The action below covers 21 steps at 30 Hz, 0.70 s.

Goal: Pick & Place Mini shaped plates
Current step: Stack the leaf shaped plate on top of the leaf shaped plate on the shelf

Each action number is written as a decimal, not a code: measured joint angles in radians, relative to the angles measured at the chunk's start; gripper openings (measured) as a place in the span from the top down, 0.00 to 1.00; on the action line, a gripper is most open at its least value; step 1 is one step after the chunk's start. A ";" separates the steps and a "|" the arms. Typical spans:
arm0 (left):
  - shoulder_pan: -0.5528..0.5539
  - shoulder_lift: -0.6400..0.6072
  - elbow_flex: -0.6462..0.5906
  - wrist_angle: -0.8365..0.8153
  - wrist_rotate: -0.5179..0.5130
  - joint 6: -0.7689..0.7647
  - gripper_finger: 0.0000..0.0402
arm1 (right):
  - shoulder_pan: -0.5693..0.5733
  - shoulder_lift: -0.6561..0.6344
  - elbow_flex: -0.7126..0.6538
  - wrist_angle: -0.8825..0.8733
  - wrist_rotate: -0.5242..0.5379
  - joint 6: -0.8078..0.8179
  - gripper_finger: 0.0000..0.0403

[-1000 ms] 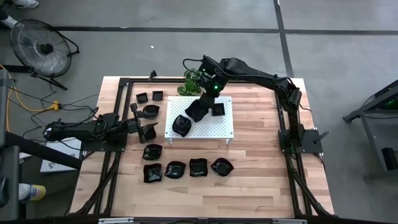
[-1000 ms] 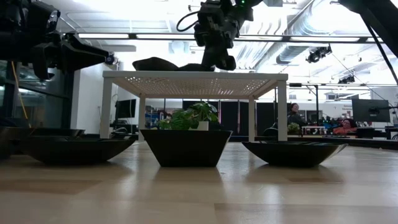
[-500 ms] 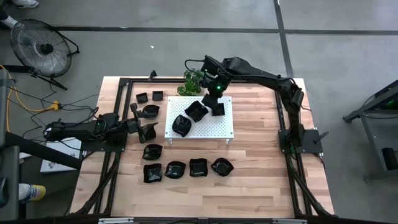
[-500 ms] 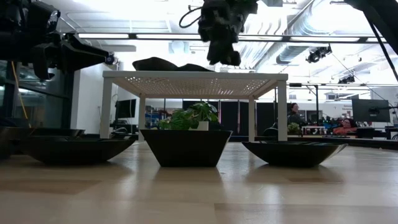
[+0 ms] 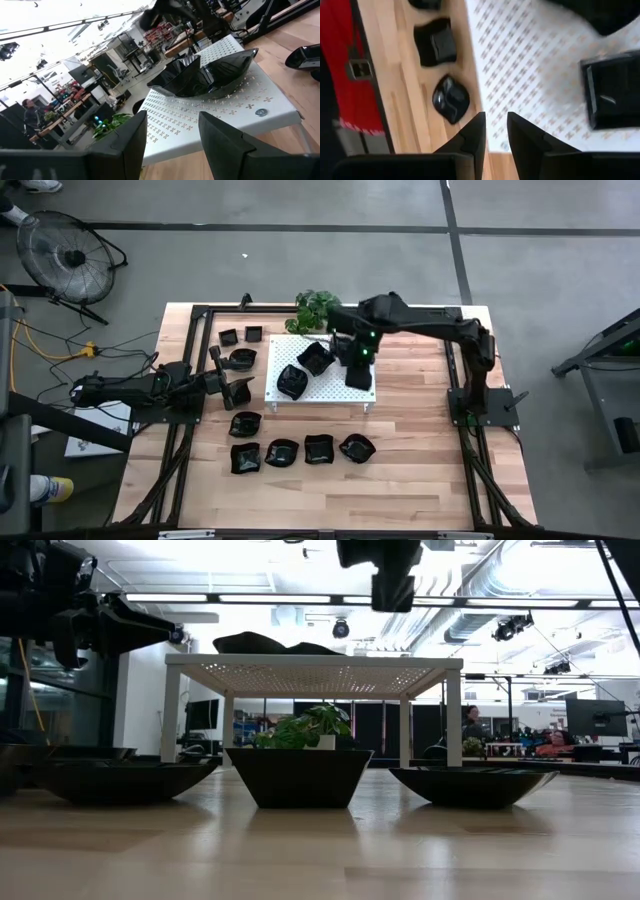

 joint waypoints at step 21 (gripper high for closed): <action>0.000 0.000 0.000 0.000 0.003 0.000 0.56 | 0.425 -0.064 -0.392 0.278 0.110 0.267 0.82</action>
